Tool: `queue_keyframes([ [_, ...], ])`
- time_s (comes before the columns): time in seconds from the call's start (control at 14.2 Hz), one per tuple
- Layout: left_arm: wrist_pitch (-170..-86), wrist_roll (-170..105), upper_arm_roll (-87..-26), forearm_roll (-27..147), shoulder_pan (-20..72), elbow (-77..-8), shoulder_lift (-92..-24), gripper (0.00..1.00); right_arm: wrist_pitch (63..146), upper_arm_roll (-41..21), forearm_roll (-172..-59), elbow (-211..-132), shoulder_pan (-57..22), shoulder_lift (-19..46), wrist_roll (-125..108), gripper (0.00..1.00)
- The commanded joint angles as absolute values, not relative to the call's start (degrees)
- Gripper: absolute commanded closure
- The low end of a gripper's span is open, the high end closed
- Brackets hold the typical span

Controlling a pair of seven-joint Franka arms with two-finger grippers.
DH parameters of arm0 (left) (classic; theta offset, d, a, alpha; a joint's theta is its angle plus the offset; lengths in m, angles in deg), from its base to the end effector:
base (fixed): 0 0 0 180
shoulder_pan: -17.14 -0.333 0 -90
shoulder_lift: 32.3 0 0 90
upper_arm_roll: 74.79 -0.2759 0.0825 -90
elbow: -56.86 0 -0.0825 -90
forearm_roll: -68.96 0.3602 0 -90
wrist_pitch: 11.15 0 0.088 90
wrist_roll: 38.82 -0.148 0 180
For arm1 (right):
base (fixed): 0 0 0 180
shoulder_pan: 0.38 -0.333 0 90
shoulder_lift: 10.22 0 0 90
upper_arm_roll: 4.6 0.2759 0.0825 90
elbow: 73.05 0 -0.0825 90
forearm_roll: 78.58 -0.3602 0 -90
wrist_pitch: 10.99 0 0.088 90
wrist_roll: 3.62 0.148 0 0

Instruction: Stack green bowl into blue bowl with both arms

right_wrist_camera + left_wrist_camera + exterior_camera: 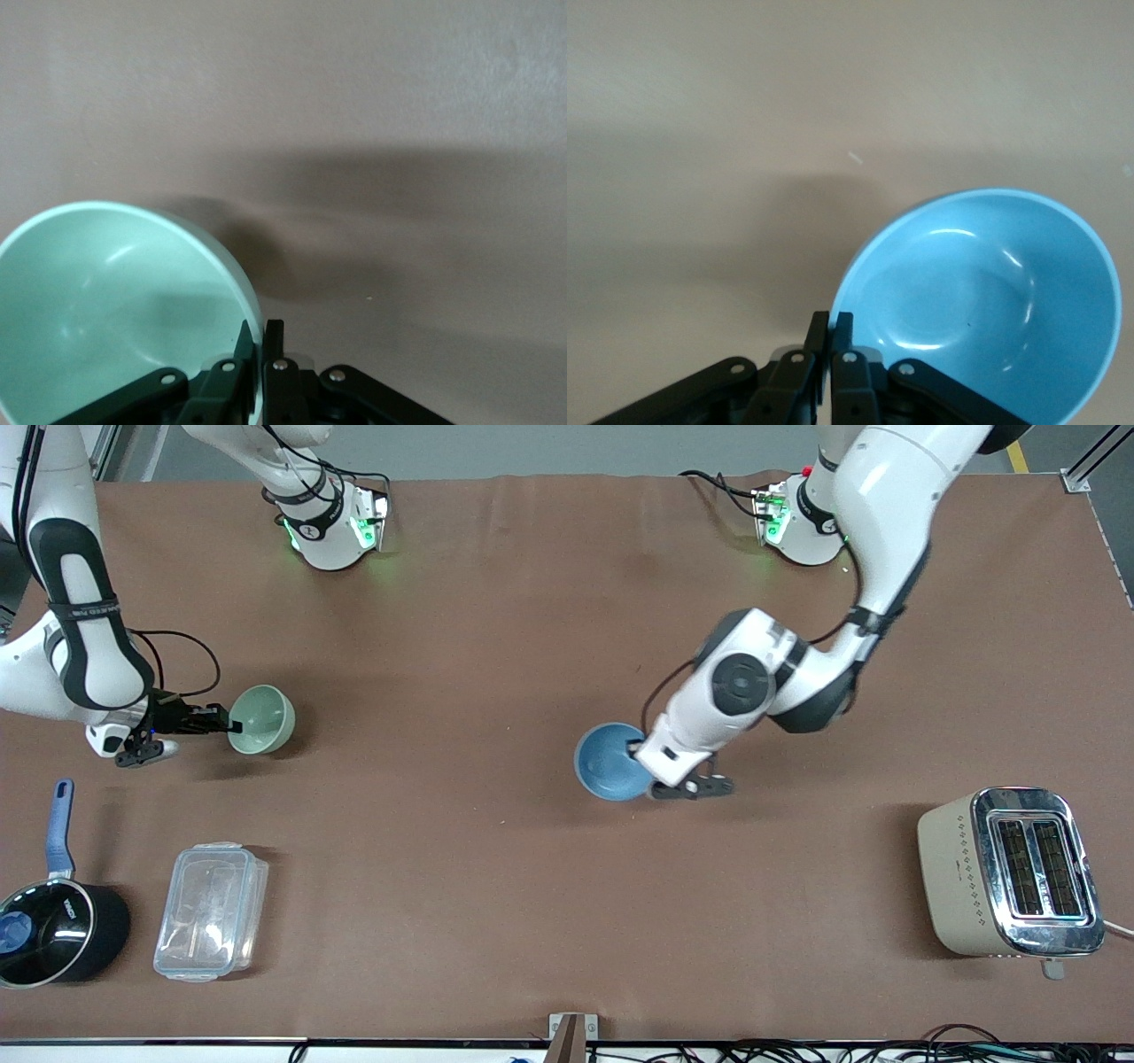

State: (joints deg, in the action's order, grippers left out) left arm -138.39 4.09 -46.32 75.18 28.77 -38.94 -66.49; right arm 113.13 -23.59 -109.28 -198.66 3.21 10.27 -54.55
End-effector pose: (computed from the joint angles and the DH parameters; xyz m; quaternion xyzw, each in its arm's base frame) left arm 0.5075 -0.3909 0.2338 0.9953 0.0303 -0.0510 0.0772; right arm 0.4540 -0.1605 0.1507 -0.9757 -0.0544 0.0535 0.2053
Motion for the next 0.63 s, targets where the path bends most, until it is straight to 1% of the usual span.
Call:
queue_keyframes([
  [0.0, -139.5, 9.1, -48.0, 76.4, 35.1, -33.9, -71.7, 1.0, 111.0, -24.0, -110.7, -199.9, 3.0, 4.2, -52.9, 0.99],
  [0.28, -146.1, 11.3, -52.5, 76.3, 42.8, -33.4, -75.0, 1.0, 107.4, -23.3, -110.0, -199.6, 1.7, -0.5, -45.7, 0.99],
  [0.42, -147.6, 11.4, -55.2, 76.3, 45.6, -33.3, -76.0, 0.97, 107.0, -20.8, -109.9, -199.6, 1.5, -2.9, -41.2, 0.99],
  [0.49, -147.6, 11.4, -55.5, 76.3, 45.8, -33.4, -76.2, 0.88, 107.0, -19.2, -109.2, -199.6, 1.5, -4.0, -37.8, 0.99],
  [0.56, -147.6, 11.4, -55.5, 76.3, 45.7, -33.3, -76.2, 0.65, 107.0, -17.2, -107.6, -199.6, 1.5, -5.3, -33.9, 0.99],
])
